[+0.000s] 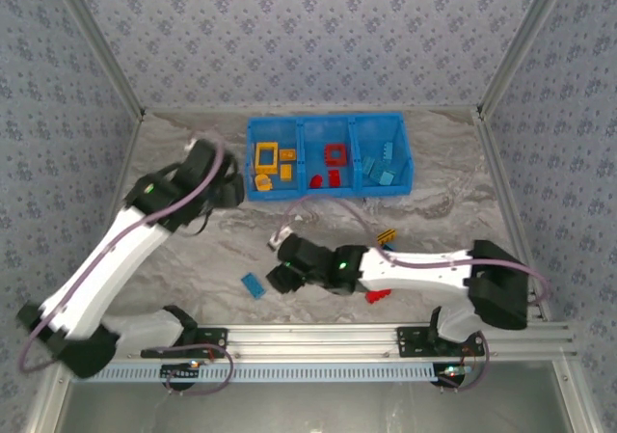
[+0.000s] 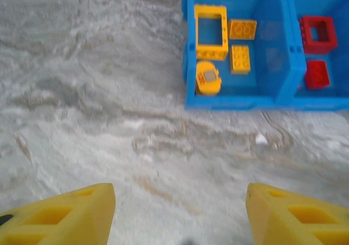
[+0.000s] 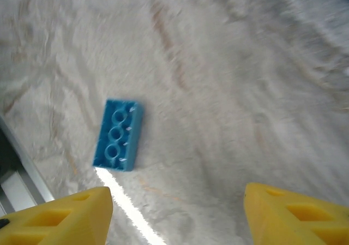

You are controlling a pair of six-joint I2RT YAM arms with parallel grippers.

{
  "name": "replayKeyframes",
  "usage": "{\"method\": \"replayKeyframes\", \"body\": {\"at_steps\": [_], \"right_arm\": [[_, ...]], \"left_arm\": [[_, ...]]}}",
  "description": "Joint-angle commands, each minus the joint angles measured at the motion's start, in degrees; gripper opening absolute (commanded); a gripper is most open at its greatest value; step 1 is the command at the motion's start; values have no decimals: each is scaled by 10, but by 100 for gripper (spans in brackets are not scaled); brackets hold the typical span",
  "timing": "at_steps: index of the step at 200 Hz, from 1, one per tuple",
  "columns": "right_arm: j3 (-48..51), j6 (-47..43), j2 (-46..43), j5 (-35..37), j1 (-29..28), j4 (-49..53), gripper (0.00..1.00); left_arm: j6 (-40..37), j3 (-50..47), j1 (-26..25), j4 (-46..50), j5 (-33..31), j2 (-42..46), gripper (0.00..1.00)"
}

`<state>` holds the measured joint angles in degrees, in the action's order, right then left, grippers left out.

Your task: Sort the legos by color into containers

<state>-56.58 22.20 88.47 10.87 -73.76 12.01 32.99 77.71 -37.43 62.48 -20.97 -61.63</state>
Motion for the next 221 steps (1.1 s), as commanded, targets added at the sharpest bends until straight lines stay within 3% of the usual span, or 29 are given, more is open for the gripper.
{"method": "replayKeyframes", "body": {"at_steps": [1, 28, 61, 94, 161, 221], "right_arm": [[-44, 4, 41, 37, -29, 24, 69], [-89, 26, 101, 32, -41, 44, 73], [-162, 42, 178, 34, -51, 82, 76], [-213, 60, 232, 54, -51, 134, 76], [-251, 55, 283, 38, -49, 141, 70], [-266, 58, 305, 36, -35, 149, 46]], "left_arm": [[26, -60, 6, 60, 74, 106, 65], [40, -108, 6, 88, 118, 228, 65], [33, -133, 6, 82, 167, 297, 65], [31, -130, 6, 94, 173, 315, 65], [27, -125, 6, 96, 172, 315, 65], [31, -140, 7, 74, 191, 314, 64]]}}
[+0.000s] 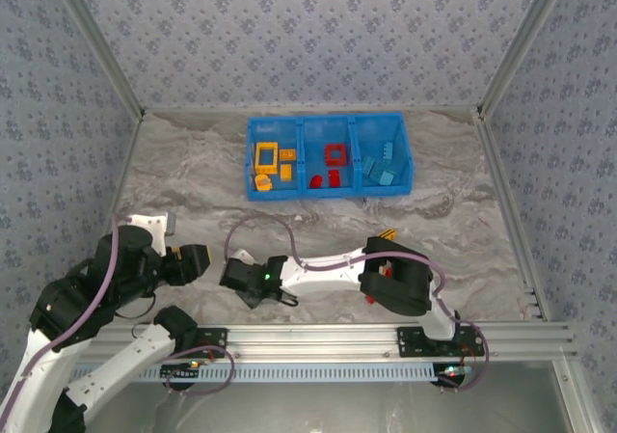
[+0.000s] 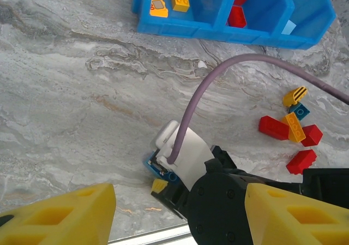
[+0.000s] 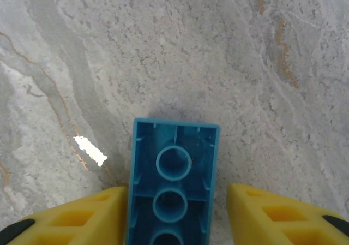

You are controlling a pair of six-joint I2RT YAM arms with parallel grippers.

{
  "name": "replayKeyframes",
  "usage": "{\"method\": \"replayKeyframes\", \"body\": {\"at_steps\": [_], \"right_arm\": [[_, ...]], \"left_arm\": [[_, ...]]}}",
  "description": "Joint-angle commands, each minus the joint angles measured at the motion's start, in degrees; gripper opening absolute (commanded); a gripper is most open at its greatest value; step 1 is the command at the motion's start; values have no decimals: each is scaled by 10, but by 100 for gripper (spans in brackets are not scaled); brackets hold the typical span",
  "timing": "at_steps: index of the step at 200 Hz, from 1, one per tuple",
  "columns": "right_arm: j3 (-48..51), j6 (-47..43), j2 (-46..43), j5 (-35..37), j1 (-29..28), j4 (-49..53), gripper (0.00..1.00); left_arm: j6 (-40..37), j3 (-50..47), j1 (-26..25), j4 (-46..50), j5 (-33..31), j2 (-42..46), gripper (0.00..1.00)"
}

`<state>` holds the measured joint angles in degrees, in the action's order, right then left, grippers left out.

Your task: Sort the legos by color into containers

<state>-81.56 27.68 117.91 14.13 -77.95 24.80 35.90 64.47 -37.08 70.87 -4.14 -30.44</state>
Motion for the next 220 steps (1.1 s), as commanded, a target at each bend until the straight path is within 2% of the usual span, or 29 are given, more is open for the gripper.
{"method": "replayKeyframes", "body": {"at_steps": [1, 20, 37, 67, 87, 112, 136, 153, 184, 220], "right_arm": [[-16, 4, 10, 4, 7, 20, 45], [-7, 6, -6, 11, 9, 15, 35], [5, 11, -25, 18, 14, 12, 31], [43, 15, -96, 38, 37, 20, 29], [92, 15, -182, 48, 72, 28, 29], [168, 15, -300, 48, 148, 53, 29], [215, -3, -410, 27, 267, 82, 30], [225, -26, -446, -6, 365, 91, 31], [183, -63, -404, -72, 523, 77, 31], [42, -90, -239, -105, 608, 64, 30]], "left_arm": [[2, -7, 3, -10, 25, 2, 64], [6, -17, 3, -30, 60, -2, 64], [9, -22, 3, -53, 88, -9, 64], [17, -26, 3, -97, 140, -37, 63], [34, -38, -1, -158, 178, -75, 63], [49, -57, -39, -258, 180, -140, 62], [41, -37, -109, -353, 132, -237, 63], [32, -2, -147, -394, 95, -314, 63], [34, 42, -178, -481, 52, -430, 62], [23, 115, -200, -519, 22, -535, 62]]}}
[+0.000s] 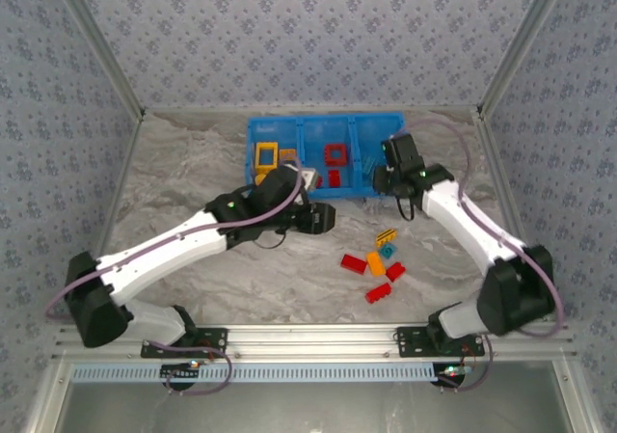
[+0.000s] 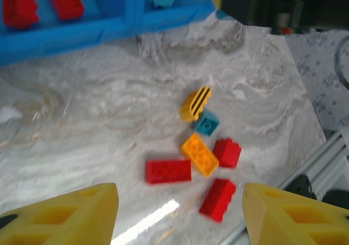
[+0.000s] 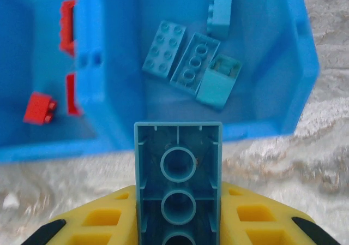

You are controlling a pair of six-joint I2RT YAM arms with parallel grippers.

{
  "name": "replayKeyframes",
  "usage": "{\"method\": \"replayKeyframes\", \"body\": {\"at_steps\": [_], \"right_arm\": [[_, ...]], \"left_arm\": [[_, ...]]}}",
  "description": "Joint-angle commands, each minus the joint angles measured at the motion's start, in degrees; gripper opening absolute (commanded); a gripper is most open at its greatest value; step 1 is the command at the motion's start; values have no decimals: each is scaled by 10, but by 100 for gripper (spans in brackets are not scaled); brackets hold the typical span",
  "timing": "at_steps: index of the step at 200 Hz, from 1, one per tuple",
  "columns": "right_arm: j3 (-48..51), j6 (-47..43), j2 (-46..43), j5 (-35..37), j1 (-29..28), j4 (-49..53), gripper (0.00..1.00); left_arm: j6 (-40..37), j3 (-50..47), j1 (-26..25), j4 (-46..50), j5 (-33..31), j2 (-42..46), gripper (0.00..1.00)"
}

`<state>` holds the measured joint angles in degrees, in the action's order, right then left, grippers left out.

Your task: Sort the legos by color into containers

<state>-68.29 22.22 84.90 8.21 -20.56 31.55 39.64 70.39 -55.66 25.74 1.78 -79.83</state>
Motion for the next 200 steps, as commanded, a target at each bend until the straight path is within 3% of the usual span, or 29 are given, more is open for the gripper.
{"method": "replayKeyframes", "body": {"at_steps": [1, 56, 106, 132, 166, 200], "right_arm": [[-95, -35, 94, -46, 35, -4, 30], [-317, -49, 321, -59, 73, 26, 31], [-414, -47, 425, -59, 88, 61, 35], [-443, -49, 453, -59, 90, 76, 39], [-442, -52, 445, -63, 89, 75, 55], [-433, -57, 387, -58, 80, 75, 56]], "left_arm": [[-15, 58, -16, -69, -37, -44, 62], [-31, 121, -44, -99, -99, -135, 63], [-55, 161, -58, -90, -100, -183, 63], [-56, 156, -59, -86, -96, -190, 63], [-64, 147, -60, -76, -97, -185, 63], [-69, 139, -62, -66, -102, -171, 63]]}}
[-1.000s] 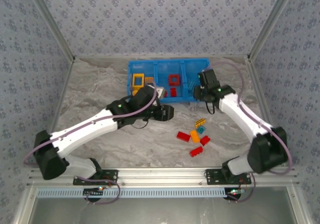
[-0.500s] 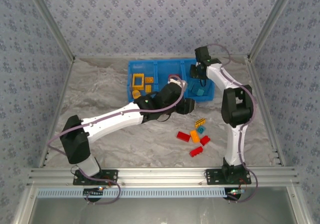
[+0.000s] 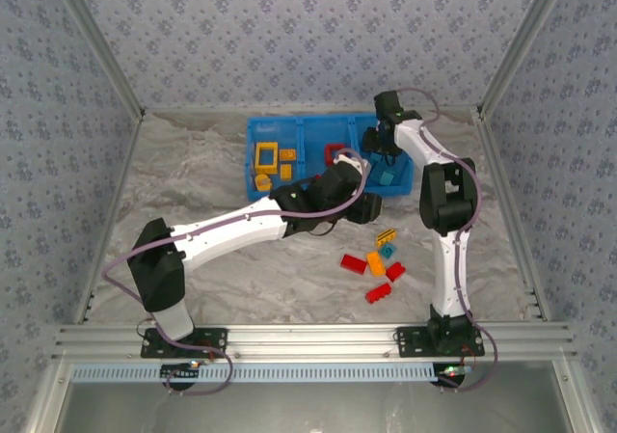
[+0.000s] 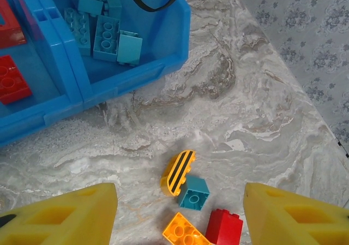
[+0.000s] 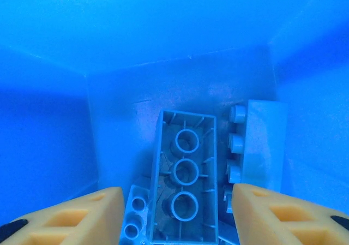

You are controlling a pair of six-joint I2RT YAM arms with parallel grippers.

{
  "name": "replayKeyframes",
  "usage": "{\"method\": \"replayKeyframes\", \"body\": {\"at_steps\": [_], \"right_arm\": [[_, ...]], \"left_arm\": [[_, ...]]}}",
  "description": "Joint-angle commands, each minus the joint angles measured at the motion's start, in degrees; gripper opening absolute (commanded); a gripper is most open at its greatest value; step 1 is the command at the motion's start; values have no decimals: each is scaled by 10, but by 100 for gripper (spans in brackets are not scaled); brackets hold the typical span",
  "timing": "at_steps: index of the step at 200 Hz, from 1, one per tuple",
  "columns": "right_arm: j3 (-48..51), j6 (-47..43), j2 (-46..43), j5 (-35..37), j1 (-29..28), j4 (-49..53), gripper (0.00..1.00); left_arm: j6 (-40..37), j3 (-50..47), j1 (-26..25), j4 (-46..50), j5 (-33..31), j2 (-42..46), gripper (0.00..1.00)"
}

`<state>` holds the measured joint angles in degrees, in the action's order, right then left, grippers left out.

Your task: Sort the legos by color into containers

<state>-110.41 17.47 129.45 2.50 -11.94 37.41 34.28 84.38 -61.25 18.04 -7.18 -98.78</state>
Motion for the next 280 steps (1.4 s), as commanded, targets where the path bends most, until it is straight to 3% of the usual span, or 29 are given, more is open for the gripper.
{"method": "replayKeyframes", "body": {"at_steps": [1, 43, 82, 109, 141, 173, 219, 280], "right_arm": [[-12, -10, -61, -1, -6, 16, 56], [26, -10, -204, 10, -17, 20, 51], [152, 4, -396, 6, -36, 30, 49], [281, 49, -561, 7, -66, 69, 50], [445, 137, -770, 2, -105, 121, 54], [506, 227, -928, -9, -124, 212, 55], [489, 284, -1049, 8, -125, 304, 57], [432, 278, -1062, 44, -124, 364, 57]], "left_arm": [[-16, -1, -6, 11, -13, 19, 63], [-37, -23, -7, 37, -18, 47, 63], [-71, -21, -5, 75, 27, 52, 63], [-105, 36, -4, 124, 82, -8, 63], [-150, 116, -4, 167, 78, -105, 64], [-179, 211, -9, 199, 93, -201, 65], [-200, 346, -15, 252, 96, -321, 66], [-208, 429, -16, 280, 102, -409, 60]]}}
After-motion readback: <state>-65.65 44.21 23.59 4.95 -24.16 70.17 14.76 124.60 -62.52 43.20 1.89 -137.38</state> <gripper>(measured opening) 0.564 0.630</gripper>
